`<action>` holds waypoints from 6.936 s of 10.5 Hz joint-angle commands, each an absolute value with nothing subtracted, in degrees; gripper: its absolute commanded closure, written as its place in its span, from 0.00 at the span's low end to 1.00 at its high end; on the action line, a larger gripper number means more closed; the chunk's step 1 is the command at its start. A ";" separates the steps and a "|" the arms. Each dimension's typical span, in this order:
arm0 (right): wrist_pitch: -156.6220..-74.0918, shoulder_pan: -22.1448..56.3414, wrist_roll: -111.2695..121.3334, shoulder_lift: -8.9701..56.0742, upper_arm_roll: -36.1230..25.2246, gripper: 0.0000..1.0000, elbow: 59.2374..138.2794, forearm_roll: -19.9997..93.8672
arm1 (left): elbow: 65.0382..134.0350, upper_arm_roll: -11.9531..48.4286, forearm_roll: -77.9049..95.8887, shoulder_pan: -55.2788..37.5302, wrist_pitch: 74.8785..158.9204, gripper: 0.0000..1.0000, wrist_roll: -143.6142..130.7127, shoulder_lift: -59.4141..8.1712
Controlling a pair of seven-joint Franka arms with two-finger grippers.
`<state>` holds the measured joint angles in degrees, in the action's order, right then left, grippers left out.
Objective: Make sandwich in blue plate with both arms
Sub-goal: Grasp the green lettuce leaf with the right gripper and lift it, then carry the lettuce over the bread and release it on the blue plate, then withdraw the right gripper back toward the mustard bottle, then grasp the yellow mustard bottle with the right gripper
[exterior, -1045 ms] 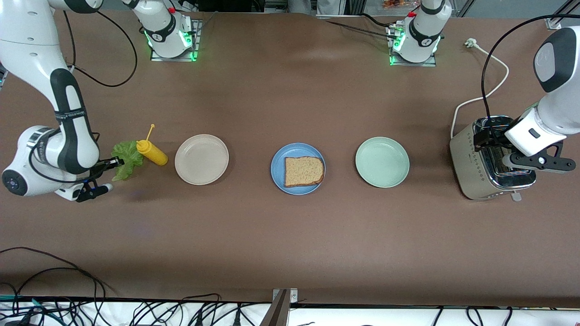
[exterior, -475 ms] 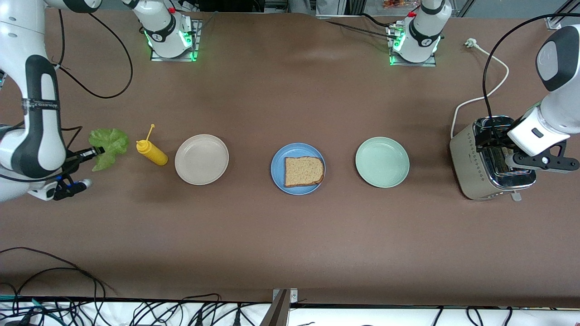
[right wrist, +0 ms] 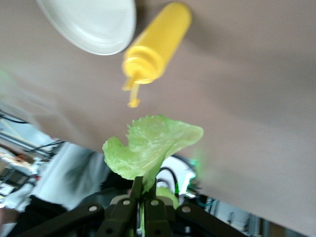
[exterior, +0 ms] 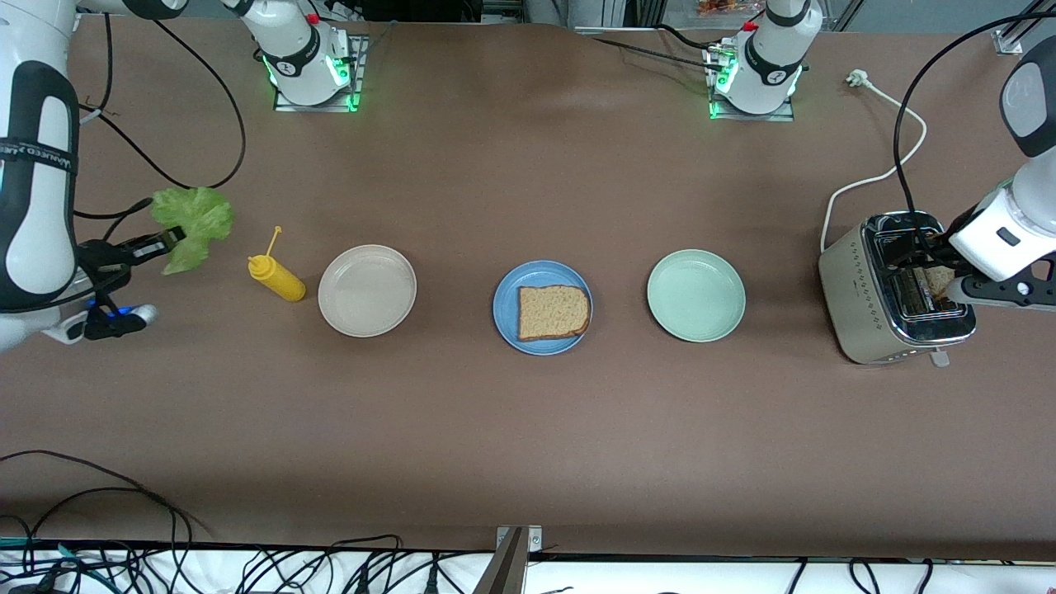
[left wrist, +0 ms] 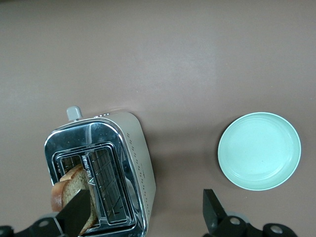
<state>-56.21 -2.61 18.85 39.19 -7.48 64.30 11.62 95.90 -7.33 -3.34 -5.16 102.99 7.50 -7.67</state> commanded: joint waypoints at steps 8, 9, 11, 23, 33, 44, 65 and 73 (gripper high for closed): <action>-84.76 14.74 -13.87 39.98 1.85 1.00 69.24 36.28 | 94.22 -7.03 -4.31 -4.04 101.07 0.00 7.29 -9.32; -89.60 17.29 -15.89 41.12 1.85 1.00 69.95 37.34 | 94.22 -7.12 -4.31 -3.87 101.07 0.00 7.47 -9.40; -98.74 21.51 -19.85 44.81 2.02 1.00 70.05 42.68 | 94.40 -7.12 -4.31 -3.52 101.07 0.00 7.56 -9.40; -120.59 30.41 -23.55 52.21 1.49 0.00 66.02 37.49 | 96.50 -7.12 -4.31 3.07 101.69 0.00 12.04 -10.81; -91.89 29.88 -11.20 40.09 -10.44 0.00 65.04 1.96 | 99.76 -7.03 -4.22 11.15 101.34 0.00 16.52 -15.28; -79.89 14.98 9.83 40.34 -19.51 0.00 71.10 14.20 | 100.46 -7.03 -4.22 11.78 100.55 0.00 17.49 -16.00; -87.72 -2.46 140.16 39.98 -19.42 0.00 99.49 47.10 | 107.11 -7.20 -3.43 8.43 104.92 0.00 17.67 -8.80; -87.19 -2.02 150.29 41.66 -18.98 0.00 103.97 58.79 | 110.21 -8.17 -4.13 9.32 108.19 0.00 17.84 -8.70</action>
